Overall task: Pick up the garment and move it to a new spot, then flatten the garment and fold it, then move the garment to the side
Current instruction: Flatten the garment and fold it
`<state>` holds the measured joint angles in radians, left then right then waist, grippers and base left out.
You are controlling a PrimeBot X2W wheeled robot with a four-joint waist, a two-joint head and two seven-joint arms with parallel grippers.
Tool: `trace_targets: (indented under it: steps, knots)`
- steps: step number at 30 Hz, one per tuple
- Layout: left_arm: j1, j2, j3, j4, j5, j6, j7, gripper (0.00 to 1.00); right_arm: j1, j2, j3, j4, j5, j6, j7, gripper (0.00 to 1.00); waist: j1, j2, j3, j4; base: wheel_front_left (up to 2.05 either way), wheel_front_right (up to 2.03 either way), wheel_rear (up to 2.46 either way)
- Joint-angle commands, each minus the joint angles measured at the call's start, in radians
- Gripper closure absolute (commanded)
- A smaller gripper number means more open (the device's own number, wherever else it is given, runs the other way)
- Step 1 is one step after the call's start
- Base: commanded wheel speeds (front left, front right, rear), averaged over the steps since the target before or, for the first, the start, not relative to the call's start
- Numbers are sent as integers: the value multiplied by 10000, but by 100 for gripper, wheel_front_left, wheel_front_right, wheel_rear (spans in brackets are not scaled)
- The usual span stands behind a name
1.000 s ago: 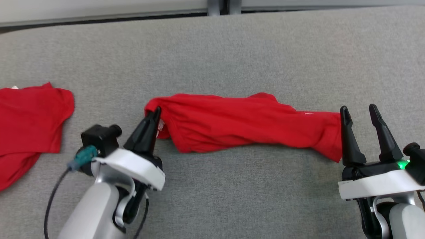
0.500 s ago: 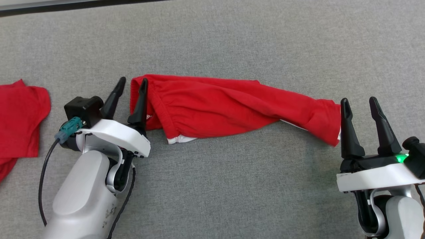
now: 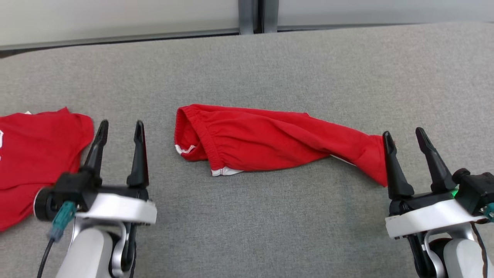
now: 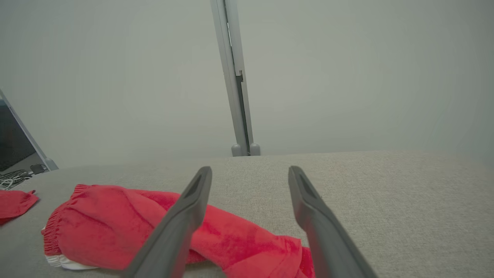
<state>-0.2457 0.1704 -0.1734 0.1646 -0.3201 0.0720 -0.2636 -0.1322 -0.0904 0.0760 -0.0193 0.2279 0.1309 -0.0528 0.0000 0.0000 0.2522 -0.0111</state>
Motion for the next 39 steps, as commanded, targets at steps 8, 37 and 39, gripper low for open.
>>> trace_targets:
  steps: [8, 37, 39]
  knots:
    - [1467, 163, 147, -534, 424, 160, -11, 0, 527, -297, 289, 58, 24, -3, 251, 0, 0, 0, -808, 225, 0, 0, 0]
    - [1168, 35, -319, -519, 439, 113, 8, 0, 691, -344, -111, 1971, 24, -2, 495, 0, 0, 0, -452, 578, 0, 0, 0]
    - [1089, 2, -336, -499, 421, 115, 2, 0, 544, -308, -86, 2320, 8, -3, 422, 0, 0, 0, -357, 579, 0, 0, 0]
